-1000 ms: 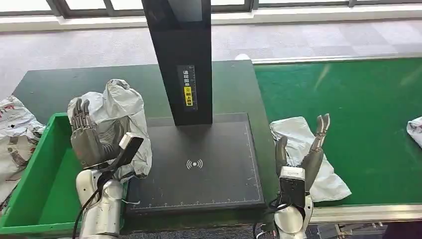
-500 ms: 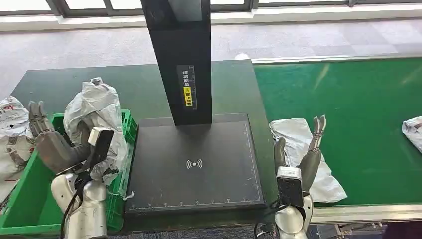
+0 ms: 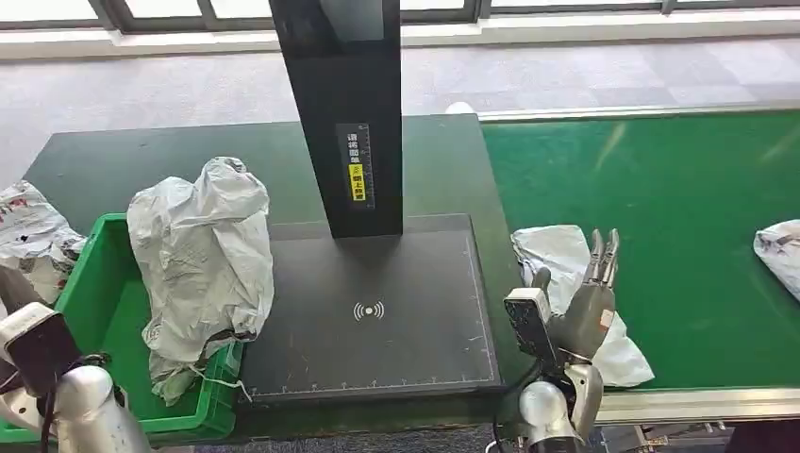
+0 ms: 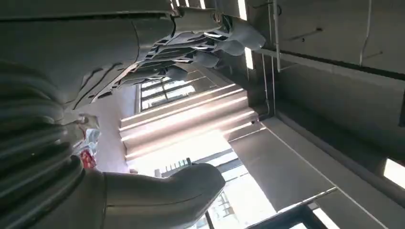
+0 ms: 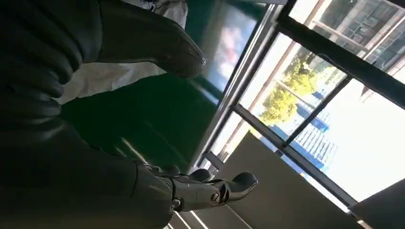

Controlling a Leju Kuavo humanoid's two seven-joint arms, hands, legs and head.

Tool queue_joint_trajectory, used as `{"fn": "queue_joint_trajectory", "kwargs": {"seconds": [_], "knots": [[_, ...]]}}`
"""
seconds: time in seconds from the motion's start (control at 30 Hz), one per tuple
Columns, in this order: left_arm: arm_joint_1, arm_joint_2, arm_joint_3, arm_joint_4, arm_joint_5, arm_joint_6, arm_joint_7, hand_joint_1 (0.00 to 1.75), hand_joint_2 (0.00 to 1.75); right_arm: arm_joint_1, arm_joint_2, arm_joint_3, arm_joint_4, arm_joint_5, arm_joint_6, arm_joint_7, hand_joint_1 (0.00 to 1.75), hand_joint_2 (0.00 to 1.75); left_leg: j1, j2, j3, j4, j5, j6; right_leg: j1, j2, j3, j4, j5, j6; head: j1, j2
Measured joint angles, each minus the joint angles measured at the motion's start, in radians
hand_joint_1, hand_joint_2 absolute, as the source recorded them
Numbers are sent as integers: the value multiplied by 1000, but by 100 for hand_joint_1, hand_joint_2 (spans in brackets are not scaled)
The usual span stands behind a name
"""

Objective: Moved the parcel from conveyor to table for the left to box.

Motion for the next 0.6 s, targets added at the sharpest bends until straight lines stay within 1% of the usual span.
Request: {"fn": "queue_joint_trajectory", "kwargs": {"seconds": [0.07,0.17,0.27,0.4,0.53,0.6], "knots": [[1,0,3,-6,2,0,-1,0,175,-3,1,-9,12,3,-1,2,0,175,0,0,0,0,0,0,0,0,0,0,0,0,0,0],[2,0,8,-10,36,0,-22,0,175,-13,3,-37,40,81,-1,46,0,175,0,0,0,0,0,0,0,0,0,0,0,0,0,0],[6,0,11,-24,68,0,-22,0,175,-39,5,-113,85,256,-1,147,0,175,0,0,0,0,0,0,0,0,0,0,0,0,0,0],[15,0,11,-54,165,0,-24,0,175,-96,10,-248,183,421,-1,262,0,175,0,0,0,0,0,0,0,0,0,0,0,0,0,0],[39,3,13,-97,274,0,-27,0,175,-131,8,-338,273,523,-1,385,0,175,0,0,0,0,0,0,0,1,0,0,0,0,0,0],[54,6,-6,-123,288,0,-21,0,175,-151,-8,-368,333,557,20,450,0,175,0,1,0,0,0,0,0,1,-1,0,0,0,0,0]]}}
